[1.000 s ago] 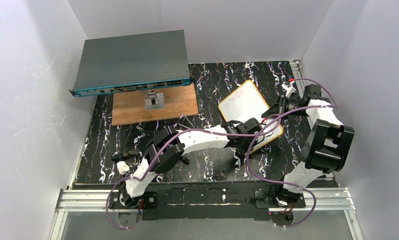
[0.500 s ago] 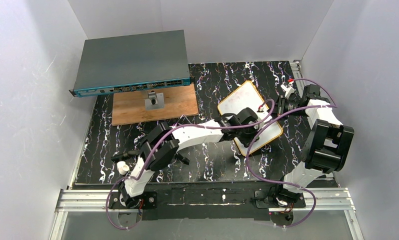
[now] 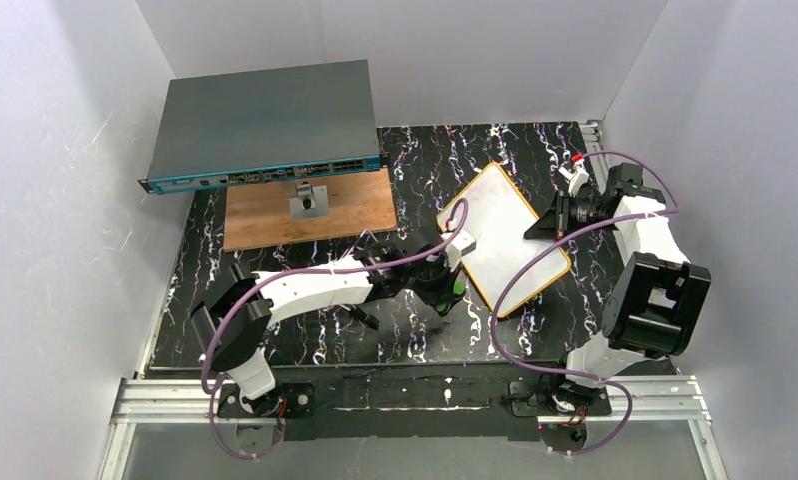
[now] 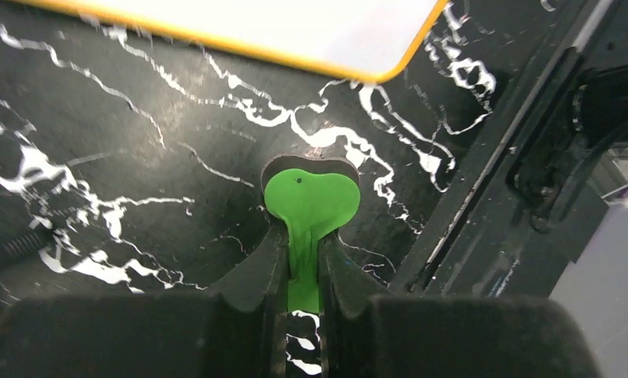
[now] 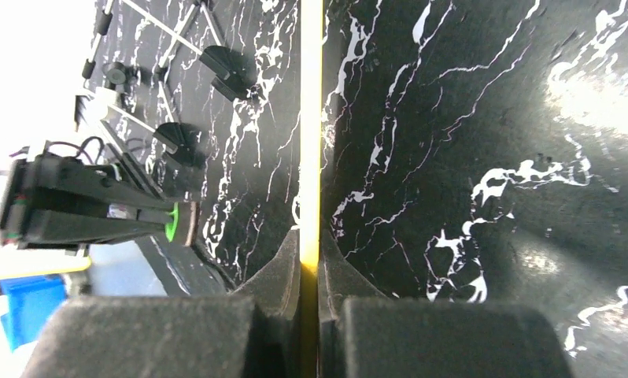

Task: Erase the whiteboard
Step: Place the whiteboard eraser at the center of the board.

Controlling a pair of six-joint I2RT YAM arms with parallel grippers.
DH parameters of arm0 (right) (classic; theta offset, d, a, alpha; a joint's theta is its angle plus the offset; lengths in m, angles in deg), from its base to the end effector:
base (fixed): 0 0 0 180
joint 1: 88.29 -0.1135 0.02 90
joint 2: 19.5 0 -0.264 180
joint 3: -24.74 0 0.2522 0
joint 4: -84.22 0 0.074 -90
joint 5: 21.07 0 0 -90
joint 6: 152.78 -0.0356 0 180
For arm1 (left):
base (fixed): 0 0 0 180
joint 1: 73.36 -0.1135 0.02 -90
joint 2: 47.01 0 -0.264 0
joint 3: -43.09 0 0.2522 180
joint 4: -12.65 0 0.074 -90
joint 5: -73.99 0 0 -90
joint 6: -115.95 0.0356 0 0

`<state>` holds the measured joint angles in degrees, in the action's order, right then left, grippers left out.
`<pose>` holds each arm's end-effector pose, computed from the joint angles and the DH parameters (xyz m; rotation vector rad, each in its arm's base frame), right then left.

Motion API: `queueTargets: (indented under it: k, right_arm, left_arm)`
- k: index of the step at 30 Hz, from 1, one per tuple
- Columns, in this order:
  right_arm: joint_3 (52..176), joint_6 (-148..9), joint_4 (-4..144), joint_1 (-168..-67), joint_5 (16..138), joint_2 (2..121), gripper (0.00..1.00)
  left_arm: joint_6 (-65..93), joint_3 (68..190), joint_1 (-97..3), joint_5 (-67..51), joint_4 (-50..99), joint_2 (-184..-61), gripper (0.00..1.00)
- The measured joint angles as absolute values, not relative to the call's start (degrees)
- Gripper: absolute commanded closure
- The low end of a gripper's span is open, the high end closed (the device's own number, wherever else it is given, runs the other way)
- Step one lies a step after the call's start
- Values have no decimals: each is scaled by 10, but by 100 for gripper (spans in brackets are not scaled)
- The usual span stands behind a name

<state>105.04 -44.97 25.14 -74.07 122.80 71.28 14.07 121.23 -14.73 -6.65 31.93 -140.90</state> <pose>0.3025 -0.0470 0.2426 -0.2898 2.3505 1.0345 0.1877 -0.3189 0.2458 1.0060 2.0798 -0.8474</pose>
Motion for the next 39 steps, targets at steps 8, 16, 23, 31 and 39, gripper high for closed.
queueTargets:
  k: [8,16,23,31,39]
  right_arm:
    - [1147,-331,147,-741,1179,683,99]
    - [1198,-228,44,-741,1132,676,99]
    - [1208,-206,8,-741,1118,668,99]
    - [1212,-203,-2,-741,1107,660,99]
    - [1212,-204,-5,-742,1106,647,99]
  left_arm:
    - [88,1209,-151,-133,306,-1483,93]
    - [72,1284,-157,-178,306,-1561,48]
    - [67,1302,-158,-183,320,-1579,33]
    - [56,1313,-181,-155,336,-1582,22]
    - [17,1318,-222,-93,327,-1584,13]
